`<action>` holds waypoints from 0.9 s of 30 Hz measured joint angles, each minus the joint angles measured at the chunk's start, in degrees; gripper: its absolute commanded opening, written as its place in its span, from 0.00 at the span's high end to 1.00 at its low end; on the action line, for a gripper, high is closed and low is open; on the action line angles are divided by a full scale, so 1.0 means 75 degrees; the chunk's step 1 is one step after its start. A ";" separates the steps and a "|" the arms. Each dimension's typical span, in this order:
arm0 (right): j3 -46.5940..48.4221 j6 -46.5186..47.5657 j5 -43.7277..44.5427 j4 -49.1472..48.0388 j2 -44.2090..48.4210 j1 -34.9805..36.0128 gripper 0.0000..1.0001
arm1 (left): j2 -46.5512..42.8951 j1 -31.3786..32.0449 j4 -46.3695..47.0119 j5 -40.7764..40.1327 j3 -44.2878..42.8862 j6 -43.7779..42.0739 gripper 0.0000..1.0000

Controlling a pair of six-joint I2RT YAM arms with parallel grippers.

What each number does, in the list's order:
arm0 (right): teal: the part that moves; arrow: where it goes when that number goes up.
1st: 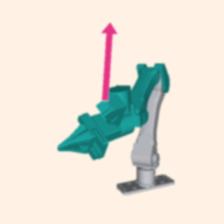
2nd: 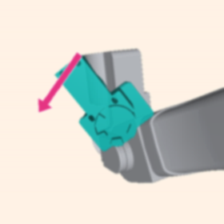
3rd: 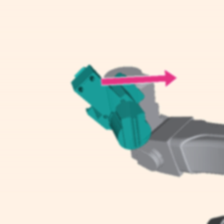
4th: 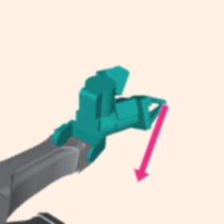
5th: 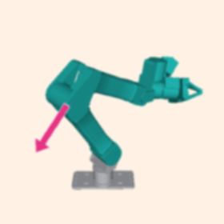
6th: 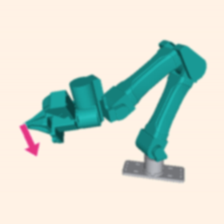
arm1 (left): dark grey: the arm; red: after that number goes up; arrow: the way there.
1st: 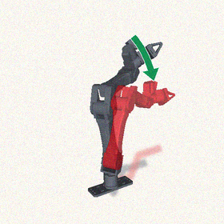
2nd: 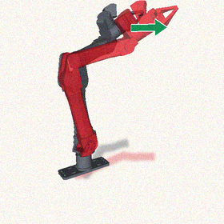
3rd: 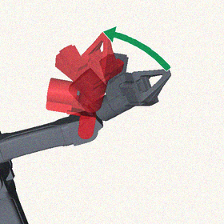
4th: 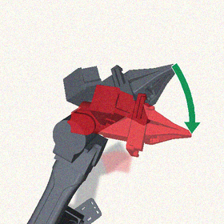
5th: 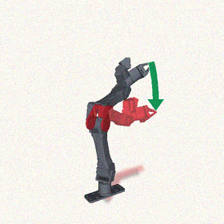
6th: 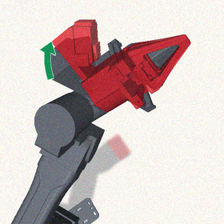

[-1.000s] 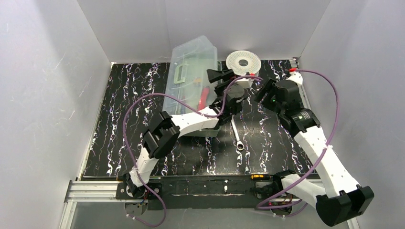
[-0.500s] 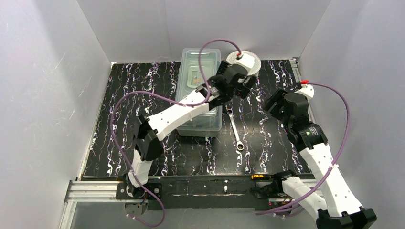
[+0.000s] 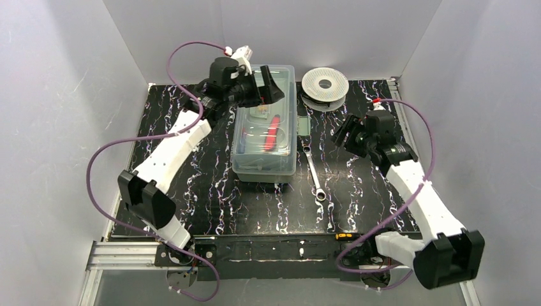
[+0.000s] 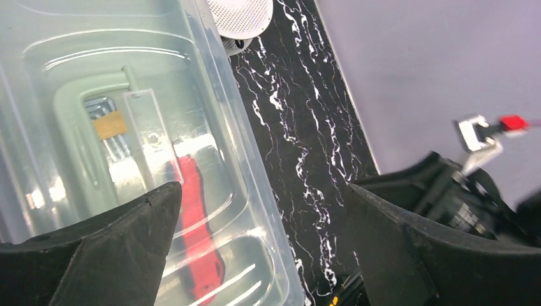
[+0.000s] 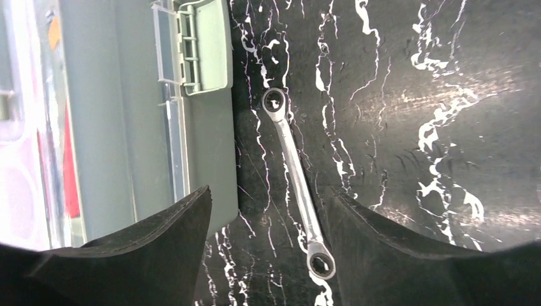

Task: Pack the tool kit

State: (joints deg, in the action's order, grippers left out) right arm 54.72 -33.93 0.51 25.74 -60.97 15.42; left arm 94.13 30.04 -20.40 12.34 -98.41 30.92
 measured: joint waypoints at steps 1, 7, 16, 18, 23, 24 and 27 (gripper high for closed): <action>0.0047 -0.0050 -0.0169 -0.0029 -0.0195 -0.0102 0.31 | -0.0117 -0.0087 -0.0029 0.0087 0.0058 0.0015 0.01; 0.0140 -0.0749 -0.1836 -0.0871 -0.1644 -0.1177 0.49 | -0.0574 -0.0481 -0.0460 0.0204 0.0265 -0.0117 0.01; -0.0017 -0.1810 -0.3080 -0.2838 -0.3917 -0.1437 0.95 | -0.0487 -0.1067 -0.1317 -0.0268 0.0344 -0.0175 0.00; 0.0015 -0.1979 -0.3311 -0.3276 -0.4503 -0.1440 0.99 | -0.0414 -0.1148 -0.1364 -0.0300 0.0405 -0.0198 0.00; 0.0353 -0.2407 -0.3917 -0.4293 -0.5881 -0.1440 0.99 | -0.0154 -0.1326 -0.1466 -0.0236 0.0460 -0.0268 0.00; 0.0423 -0.2512 -0.4060 -0.4558 -0.6152 -0.1440 0.99 | -0.0117 -0.1358 -0.1454 -0.0189 0.0493 -0.0309 0.00; 0.0551 -0.2821 -0.4456 -0.5205 -0.6793 -0.1425 0.99 | -0.0067 -0.1425 -0.1451 -0.0064 0.0638 -0.0437 0.00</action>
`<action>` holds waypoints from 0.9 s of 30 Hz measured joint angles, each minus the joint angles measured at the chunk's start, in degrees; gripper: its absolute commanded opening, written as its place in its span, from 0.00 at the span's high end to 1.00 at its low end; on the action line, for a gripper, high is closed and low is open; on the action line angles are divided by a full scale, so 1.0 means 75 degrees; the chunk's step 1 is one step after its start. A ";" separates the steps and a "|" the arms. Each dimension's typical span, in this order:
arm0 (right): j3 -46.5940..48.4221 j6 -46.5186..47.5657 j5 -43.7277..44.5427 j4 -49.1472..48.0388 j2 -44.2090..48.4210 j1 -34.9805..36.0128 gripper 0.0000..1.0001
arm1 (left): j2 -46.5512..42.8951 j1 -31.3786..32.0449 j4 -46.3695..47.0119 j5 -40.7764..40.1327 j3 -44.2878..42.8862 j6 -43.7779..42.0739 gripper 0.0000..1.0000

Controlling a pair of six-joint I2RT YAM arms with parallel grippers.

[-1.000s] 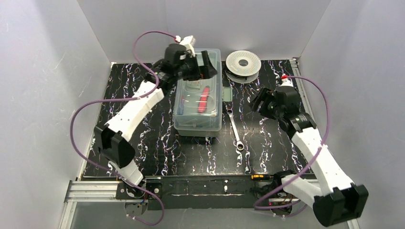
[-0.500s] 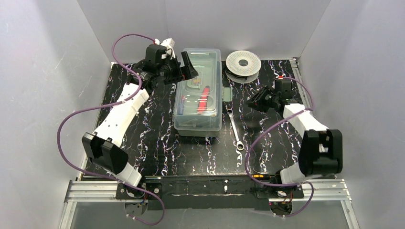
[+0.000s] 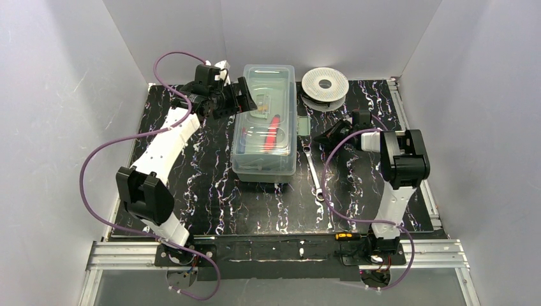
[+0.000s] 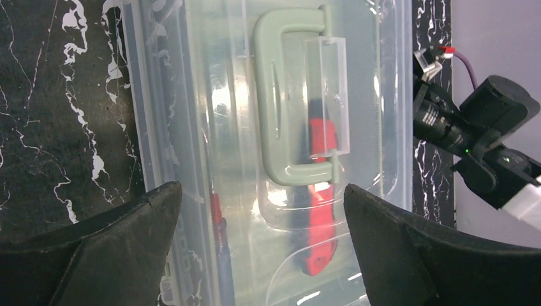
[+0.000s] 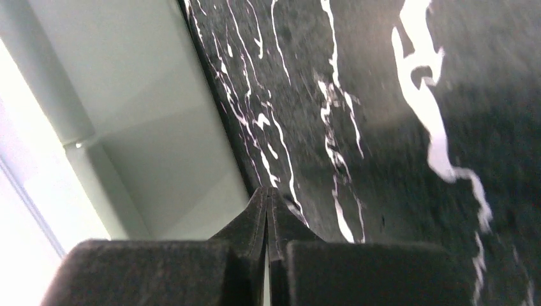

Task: Pack the tool kit

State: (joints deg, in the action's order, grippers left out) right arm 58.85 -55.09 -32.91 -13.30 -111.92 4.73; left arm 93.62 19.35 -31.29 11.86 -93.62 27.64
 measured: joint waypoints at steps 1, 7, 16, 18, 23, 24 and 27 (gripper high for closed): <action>0.0079 -0.0079 -0.0143 -0.0157 -0.0187 0.0038 0.99 | 0.0006 -0.0017 0.0000 0.0052 0.0041 -0.0035 0.00; 0.0793 -0.0463 -0.0697 -0.0915 -0.0921 0.0335 0.99 | 0.0189 -0.0052 0.0219 0.0519 0.0070 -0.0143 0.01; 0.1233 -0.1821 -0.1612 -0.2862 -0.1588 0.0924 0.99 | 0.0364 -0.0157 0.0358 0.0764 0.0140 -0.0201 0.00; 0.1174 -0.2055 -0.1743 -0.3381 -0.1568 0.0892 0.99 | 0.0379 -0.0166 0.0391 0.0781 0.0178 -0.0198 0.00; 0.0758 -0.2084 -0.1775 -0.3550 -0.1233 0.0883 0.99 | 0.0493 -0.0178 0.0414 0.0764 0.0221 -0.0108 0.01; 0.0679 -0.1958 -0.1725 -0.3381 -0.1099 0.0892 0.99 | 0.0490 -0.0187 0.0472 0.0764 0.0306 -0.0070 0.00; 0.0650 -0.1309 -0.1419 -0.2454 -0.0644 0.0924 0.99 | 0.0490 -0.0204 0.0603 0.0764 0.0519 0.0017 0.00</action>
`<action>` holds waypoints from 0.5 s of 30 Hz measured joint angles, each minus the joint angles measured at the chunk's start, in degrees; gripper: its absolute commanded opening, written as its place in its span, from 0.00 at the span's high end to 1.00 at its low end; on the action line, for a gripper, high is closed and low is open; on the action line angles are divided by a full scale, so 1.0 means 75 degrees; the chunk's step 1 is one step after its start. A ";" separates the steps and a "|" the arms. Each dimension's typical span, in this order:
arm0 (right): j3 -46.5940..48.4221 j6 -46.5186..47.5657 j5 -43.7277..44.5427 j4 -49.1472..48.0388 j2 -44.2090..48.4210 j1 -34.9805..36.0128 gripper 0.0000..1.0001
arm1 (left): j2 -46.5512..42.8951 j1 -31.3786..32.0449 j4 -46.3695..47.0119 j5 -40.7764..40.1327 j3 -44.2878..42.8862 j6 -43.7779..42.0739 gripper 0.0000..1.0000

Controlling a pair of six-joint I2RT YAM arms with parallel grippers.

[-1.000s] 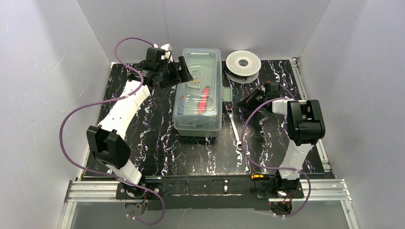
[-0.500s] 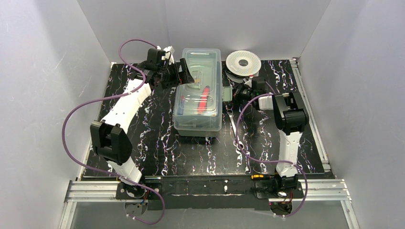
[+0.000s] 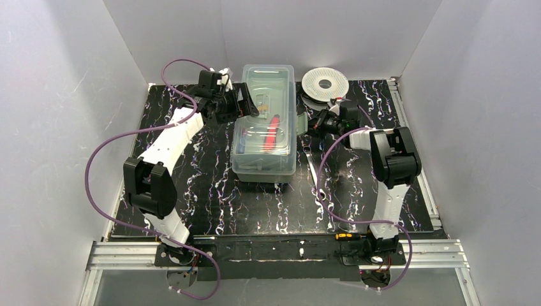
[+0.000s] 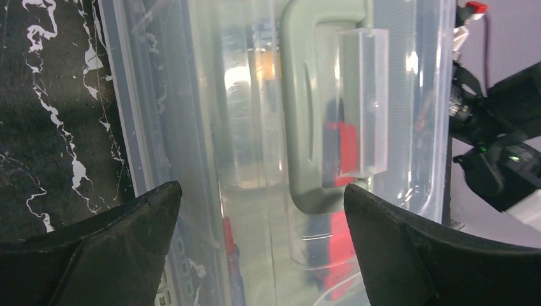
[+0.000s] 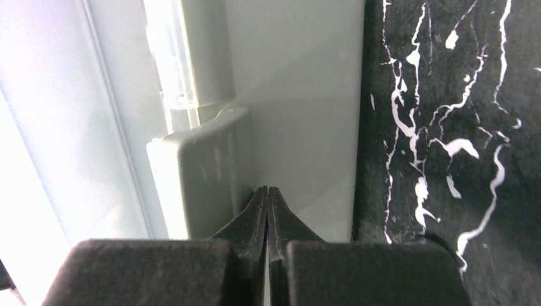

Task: Pack the tool kit

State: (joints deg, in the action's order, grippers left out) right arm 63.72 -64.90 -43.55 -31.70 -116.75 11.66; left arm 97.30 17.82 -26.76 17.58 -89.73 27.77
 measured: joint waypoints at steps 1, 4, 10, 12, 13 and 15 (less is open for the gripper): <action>0.0000 0.0254 0.0149 0.0318 0.0160 0.0015 0.99 | 0.0000 -0.0003 0.0023 0.0003 0.0064 0.0020 0.00; 0.0000 0.0787 0.0536 0.0982 0.0525 0.0061 0.99 | 0.0000 -0.0015 0.0102 0.0032 0.0169 0.0082 0.00; -0.0131 0.1084 0.0787 0.1195 0.0822 0.0079 0.99 | -0.0041 -0.0035 0.0251 0.0070 0.0297 0.0140 0.01; -0.0137 0.1043 0.0790 0.1192 0.0822 0.0079 0.99 | -0.0058 -0.0035 0.0286 0.0070 0.0329 0.0140 0.01; -0.0140 0.1005 0.0787 0.1189 0.0819 0.0076 0.99 | -0.0073 -0.0035 0.0315 0.0067 0.0358 0.0137 0.01; -0.0140 0.0813 0.0720 0.1116 0.0743 0.0058 0.99 | -0.0099 -0.0038 0.0350 0.0067 0.0396 0.0134 0.01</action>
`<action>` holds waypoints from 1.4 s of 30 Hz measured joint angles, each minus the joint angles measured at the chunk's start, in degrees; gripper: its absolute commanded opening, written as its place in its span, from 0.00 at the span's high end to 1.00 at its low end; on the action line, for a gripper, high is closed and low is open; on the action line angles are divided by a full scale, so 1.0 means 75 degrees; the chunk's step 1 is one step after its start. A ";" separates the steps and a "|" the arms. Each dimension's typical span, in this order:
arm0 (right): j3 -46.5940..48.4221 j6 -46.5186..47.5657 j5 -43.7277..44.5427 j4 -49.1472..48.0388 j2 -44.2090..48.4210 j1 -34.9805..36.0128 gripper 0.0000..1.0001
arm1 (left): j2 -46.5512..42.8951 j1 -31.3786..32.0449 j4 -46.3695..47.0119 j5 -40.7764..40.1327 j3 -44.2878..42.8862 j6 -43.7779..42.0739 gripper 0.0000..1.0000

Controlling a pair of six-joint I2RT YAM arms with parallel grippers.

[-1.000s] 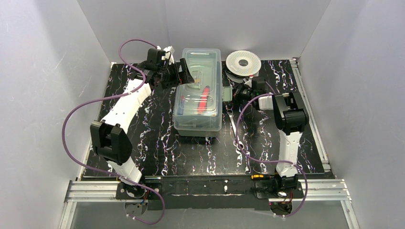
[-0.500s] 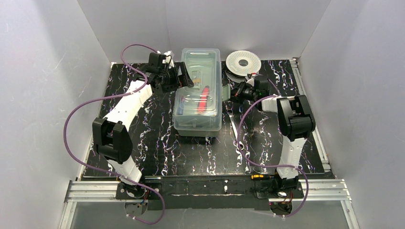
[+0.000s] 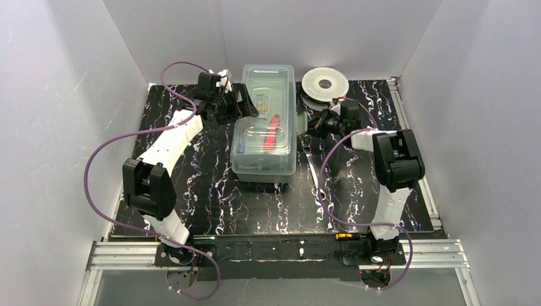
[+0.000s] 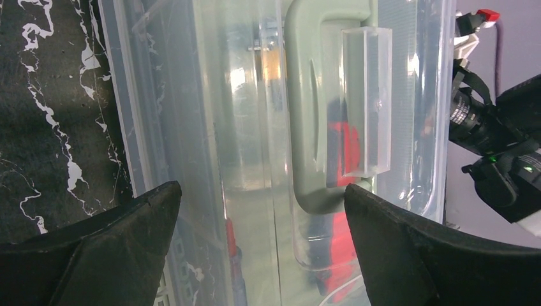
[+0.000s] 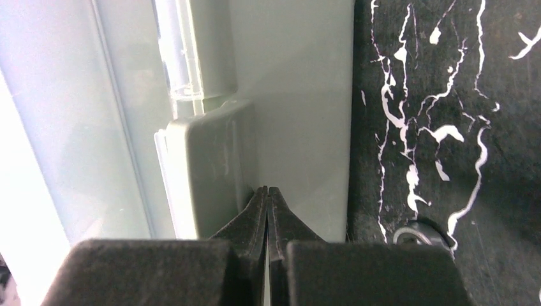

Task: Pack the tool kit

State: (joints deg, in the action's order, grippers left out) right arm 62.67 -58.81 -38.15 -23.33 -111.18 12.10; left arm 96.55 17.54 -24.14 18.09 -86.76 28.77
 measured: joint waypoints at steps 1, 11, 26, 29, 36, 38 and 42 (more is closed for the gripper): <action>0.0000 -0.0143 -0.0073 -0.0143 -0.0099 -0.0015 0.99 | -0.0009 0.0000 0.0015 0.0000 0.0015 -0.0003 0.00; 0.0093 -0.3506 -0.1515 -0.4060 -0.2060 -0.0131 0.99 | -0.0067 -0.0003 0.0105 0.0035 0.0122 -0.0015 0.00; 0.0015 -0.3512 -0.1705 -0.3570 -0.1696 -0.0198 0.99 | -0.0067 -0.0012 0.0102 0.0047 0.0122 -0.0029 0.01; 0.0152 -0.2197 -0.1361 -0.1684 -0.1046 -0.0189 0.99 | -0.0067 -0.0012 0.0102 0.0047 0.0122 -0.0032 0.01; 0.2066 0.0816 0.0326 0.3010 -0.0522 0.0140 0.99 | -0.0067 -0.0009 0.0099 0.0047 0.0122 -0.0038 0.00; 0.2783 0.1568 0.1116 0.4223 -0.0522 0.0347 0.99 | -0.0064 -0.0012 0.0099 0.0047 0.0122 -0.0047 0.00; 0.4208 0.2734 0.2731 0.6441 -0.0650 0.0787 0.99 | -0.0055 -0.0009 0.0102 0.0050 0.0122 -0.0050 0.00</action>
State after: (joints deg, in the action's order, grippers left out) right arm 94.24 -38.30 -17.67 24.97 -116.05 18.00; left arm 96.14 17.47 -23.38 18.46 -85.84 28.40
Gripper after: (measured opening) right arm 0.022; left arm 0.994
